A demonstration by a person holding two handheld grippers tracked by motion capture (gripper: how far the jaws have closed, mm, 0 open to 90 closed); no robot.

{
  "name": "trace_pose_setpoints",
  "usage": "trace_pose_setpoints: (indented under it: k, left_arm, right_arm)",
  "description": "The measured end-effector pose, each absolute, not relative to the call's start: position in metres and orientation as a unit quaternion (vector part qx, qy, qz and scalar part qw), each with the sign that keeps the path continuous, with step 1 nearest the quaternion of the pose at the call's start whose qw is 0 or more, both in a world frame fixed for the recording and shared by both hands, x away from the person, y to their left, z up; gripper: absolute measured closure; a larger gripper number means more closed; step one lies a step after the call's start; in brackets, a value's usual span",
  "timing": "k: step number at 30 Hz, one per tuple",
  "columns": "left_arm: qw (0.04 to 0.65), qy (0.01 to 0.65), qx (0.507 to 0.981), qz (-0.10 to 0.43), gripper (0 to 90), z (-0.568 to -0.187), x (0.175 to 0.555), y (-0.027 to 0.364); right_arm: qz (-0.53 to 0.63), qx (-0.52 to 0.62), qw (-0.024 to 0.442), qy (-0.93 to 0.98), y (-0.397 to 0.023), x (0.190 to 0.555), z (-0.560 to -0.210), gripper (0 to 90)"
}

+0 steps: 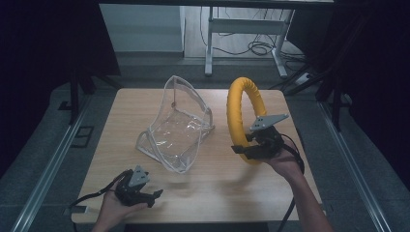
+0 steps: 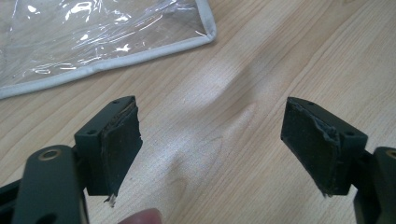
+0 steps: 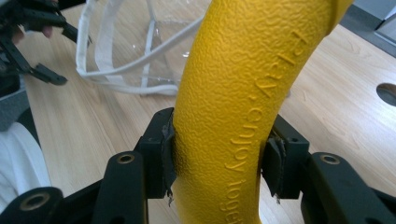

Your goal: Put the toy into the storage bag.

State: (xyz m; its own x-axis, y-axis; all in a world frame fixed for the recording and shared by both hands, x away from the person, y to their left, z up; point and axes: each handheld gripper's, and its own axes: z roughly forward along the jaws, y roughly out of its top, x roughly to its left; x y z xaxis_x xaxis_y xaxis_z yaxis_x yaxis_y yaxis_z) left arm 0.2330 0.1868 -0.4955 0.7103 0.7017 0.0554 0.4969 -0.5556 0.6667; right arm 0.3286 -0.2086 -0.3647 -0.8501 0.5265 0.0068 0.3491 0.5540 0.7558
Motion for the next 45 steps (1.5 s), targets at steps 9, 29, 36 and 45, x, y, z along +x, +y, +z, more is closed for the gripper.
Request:
trace_pose_setpoints:
  k: [9, 29, 36, 45]
  left_arm:
    - [0.319, 0.345, 0.868, 0.159, 19.9, -0.497, 0.233, 0.185]
    - [0.321, 0.346, 0.867, 0.161, 19.9, -0.497, 0.233, 0.186]
    - [0.320, 0.346, 0.868, 0.160, 19.9, -0.497, 0.233, 0.186]
    - [0.321, 0.346, 0.867, 0.161, 19.9, -0.496, 0.233, 0.187]
  right_arm:
    - [0.439, 0.243, 0.117, 0.857, -0.200, 0.330, -0.352, 50.7]
    - [0.522, 0.226, 0.082, 0.819, -0.186, 0.332, -0.344, 50.7]
    - [0.539, 0.225, 0.077, 0.808, -0.184, 0.332, -0.342, 50.6]
    - [0.558, 0.223, 0.068, 0.797, -0.177, 0.334, -0.340, 50.5]
